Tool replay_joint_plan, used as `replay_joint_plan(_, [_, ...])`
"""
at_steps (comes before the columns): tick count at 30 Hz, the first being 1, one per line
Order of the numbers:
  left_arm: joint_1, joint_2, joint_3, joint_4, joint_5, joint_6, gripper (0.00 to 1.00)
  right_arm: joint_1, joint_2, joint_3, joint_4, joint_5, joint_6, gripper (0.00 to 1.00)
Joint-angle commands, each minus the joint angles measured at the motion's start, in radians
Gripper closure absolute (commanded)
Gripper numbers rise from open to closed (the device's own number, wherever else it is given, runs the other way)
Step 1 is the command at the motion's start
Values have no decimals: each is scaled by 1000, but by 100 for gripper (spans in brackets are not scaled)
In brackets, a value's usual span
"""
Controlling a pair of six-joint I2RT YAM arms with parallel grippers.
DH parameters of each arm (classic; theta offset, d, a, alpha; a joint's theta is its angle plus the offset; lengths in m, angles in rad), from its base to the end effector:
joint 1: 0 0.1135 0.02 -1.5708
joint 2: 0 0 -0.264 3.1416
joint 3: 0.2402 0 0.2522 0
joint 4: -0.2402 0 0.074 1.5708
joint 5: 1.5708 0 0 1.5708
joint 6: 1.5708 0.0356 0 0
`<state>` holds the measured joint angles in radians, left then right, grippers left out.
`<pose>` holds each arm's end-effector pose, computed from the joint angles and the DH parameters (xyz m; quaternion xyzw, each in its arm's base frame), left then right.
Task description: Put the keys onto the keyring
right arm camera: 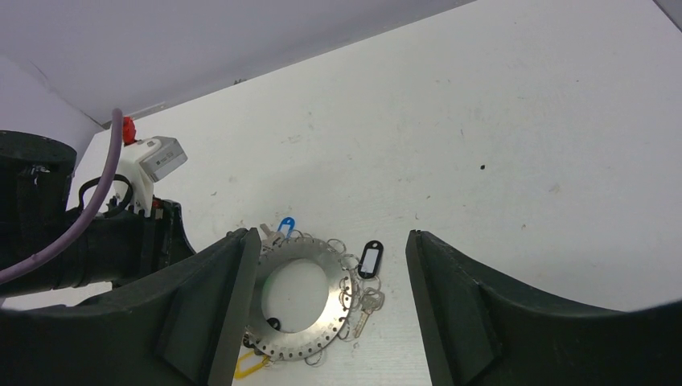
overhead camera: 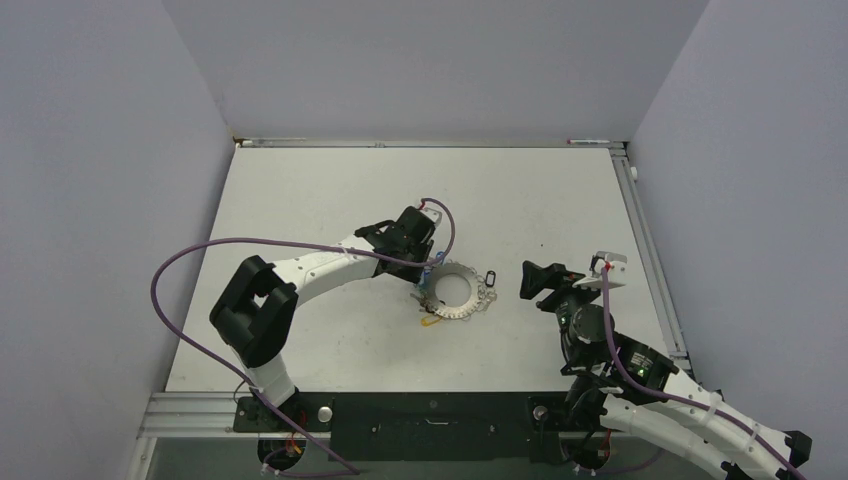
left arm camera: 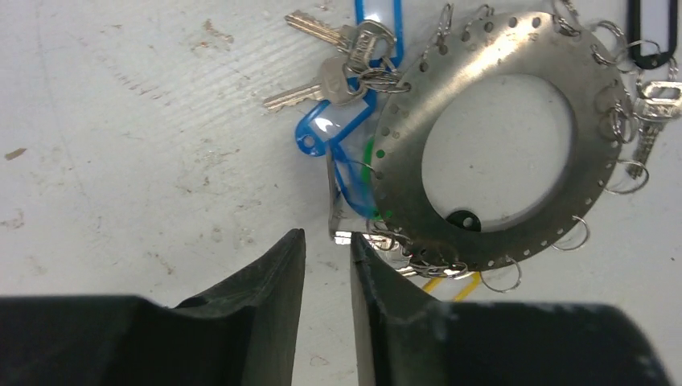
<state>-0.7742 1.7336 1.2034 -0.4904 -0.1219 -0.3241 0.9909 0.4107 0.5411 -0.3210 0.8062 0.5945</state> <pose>0.2616 -0.2497 0.2087 0.1982 0.9401 -0.0915 0.2619 0.0817 0.0778 0.2916 0.1052 0.7447 0.2047 0.6265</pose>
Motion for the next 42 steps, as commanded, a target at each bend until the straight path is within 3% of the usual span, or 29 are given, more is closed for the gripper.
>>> replay_joint_plan(1, [0, 8, 53, -21, -168, 53, 68, 6, 5, -12, 43, -5, -16, 32])
replay_joint_plan(4, [2, 40, 98, -84, -285, 45, 33, 6, -1, -19, 52, -11, -20, 32])
replay_joint_plan(10, [3, -77, 83, -137, -232, 30, 8, 6, 22, -11, 31, -20, -21, 30])
replay_joint_plan(17, [3, -384, -93, -107, -277, 188, 0, 6, 215, 38, -45, -42, 71, 25])
replay_joint_plan(24, [-17, -668, -425, 160, -328, 267, 4, -11, 539, 93, 66, -242, 68, 21])
replay_joint_plan(27, [-19, -691, -425, 174, -410, 281, 4, -54, 687, 134, 135, -434, 55, 20])
replay_joint_plan(30, [-19, -696, -414, 171, -462, 290, 4, -75, 820, 180, 190, -526, 57, 21])
replay_joint_plan(35, [-25, -714, -424, 179, -448, 303, 4, -112, 1014, 249, 255, -618, 27, 21])
replay_joint_plan(42, [-27, -727, -433, 193, -440, 319, 4, -174, 1236, 350, 312, -734, 1, 30])
